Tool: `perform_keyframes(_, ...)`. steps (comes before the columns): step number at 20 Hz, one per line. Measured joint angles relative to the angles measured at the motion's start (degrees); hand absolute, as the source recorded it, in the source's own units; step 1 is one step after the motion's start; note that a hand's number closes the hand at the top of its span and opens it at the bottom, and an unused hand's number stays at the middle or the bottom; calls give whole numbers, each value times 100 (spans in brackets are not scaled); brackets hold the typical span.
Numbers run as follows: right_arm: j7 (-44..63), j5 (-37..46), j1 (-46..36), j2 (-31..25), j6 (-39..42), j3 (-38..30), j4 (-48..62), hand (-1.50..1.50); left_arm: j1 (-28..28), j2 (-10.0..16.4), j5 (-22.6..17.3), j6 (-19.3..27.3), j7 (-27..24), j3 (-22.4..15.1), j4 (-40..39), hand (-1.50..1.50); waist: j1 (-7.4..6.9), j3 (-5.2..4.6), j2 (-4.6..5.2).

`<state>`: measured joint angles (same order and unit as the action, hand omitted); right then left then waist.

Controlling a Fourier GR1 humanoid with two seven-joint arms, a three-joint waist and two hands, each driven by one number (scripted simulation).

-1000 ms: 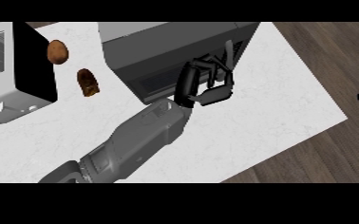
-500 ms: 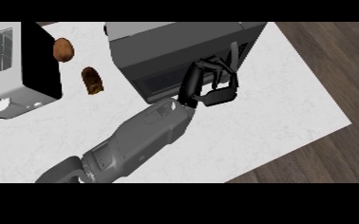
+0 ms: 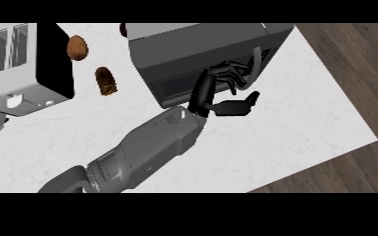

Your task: Pick up the milk, place it into the microwave and close the microwave

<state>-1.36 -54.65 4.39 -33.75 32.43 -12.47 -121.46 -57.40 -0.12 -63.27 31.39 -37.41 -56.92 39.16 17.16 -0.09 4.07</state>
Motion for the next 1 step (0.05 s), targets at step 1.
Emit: perform_keyframes(1,12,-24,41,-14,-1,-25,-28,-150,8,1,-29,-10,0,-15,-12,-150,-9,0,-13)
